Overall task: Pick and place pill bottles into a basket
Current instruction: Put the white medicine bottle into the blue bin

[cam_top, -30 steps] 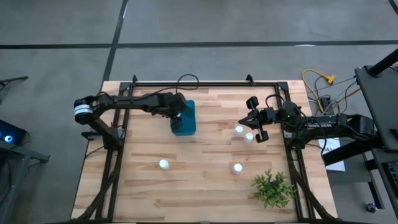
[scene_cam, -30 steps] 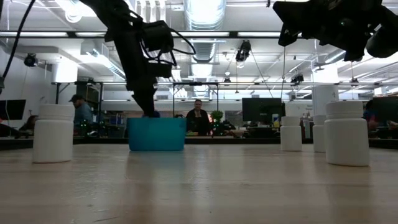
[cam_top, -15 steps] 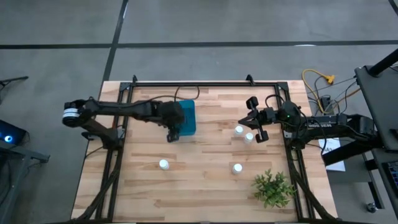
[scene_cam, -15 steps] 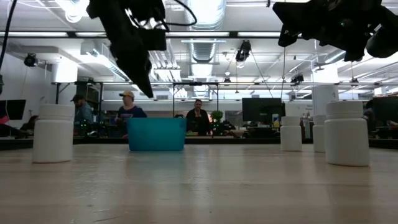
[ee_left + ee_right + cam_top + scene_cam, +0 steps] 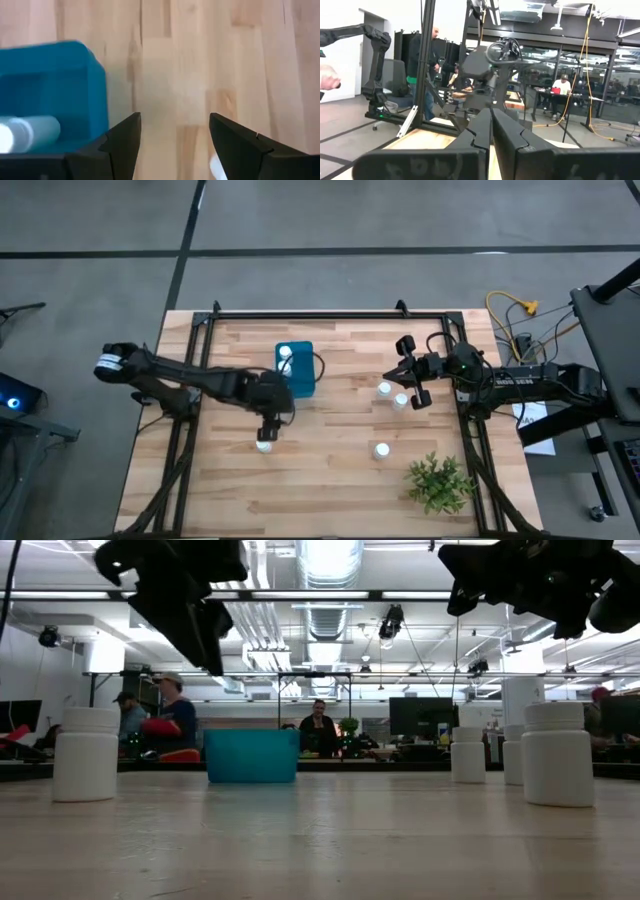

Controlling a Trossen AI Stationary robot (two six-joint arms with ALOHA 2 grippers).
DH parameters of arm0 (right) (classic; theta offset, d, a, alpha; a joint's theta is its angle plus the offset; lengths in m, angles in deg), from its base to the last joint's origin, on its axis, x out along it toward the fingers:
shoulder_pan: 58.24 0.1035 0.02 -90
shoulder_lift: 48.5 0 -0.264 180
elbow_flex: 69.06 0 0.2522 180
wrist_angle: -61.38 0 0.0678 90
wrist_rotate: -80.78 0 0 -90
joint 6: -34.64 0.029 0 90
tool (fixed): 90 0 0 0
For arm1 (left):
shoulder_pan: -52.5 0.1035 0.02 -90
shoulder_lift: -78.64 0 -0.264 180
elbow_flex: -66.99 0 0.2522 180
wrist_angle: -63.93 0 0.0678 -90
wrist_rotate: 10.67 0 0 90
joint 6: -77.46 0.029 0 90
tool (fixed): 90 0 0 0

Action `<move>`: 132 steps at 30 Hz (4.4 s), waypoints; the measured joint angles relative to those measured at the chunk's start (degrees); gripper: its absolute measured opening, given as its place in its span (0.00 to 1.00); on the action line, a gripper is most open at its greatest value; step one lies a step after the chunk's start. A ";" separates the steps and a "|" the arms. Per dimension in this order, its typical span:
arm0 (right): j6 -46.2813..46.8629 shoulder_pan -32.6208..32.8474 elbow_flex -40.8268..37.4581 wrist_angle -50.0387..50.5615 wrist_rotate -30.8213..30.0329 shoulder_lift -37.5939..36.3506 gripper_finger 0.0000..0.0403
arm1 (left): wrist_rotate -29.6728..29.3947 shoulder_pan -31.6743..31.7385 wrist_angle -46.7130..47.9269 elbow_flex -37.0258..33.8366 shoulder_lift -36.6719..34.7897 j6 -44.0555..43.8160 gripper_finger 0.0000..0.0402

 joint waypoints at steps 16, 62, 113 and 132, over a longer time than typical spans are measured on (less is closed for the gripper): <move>0.43 -0.02 0.00 0.04 -0.07 0.00 0.02 | -0.17 -10.78 3.17 -0.53 5.08 -2.14 0.54; 1.11 0.02 0.00 0.09 0.04 0.00 0.02 | -1.07 -15.88 -0.08 -7.48 8.06 -6.66 0.54; 1.11 -0.02 0.00 0.09 -0.04 0.00 0.02 | -3.18 -2.49 12.50 8.14 7.19 10.00 0.39; 0.60 -0.02 -0.01 0.09 -0.33 0.00 0.02 | -3.17 14.47 11.19 11.62 7.17 20.98 0.39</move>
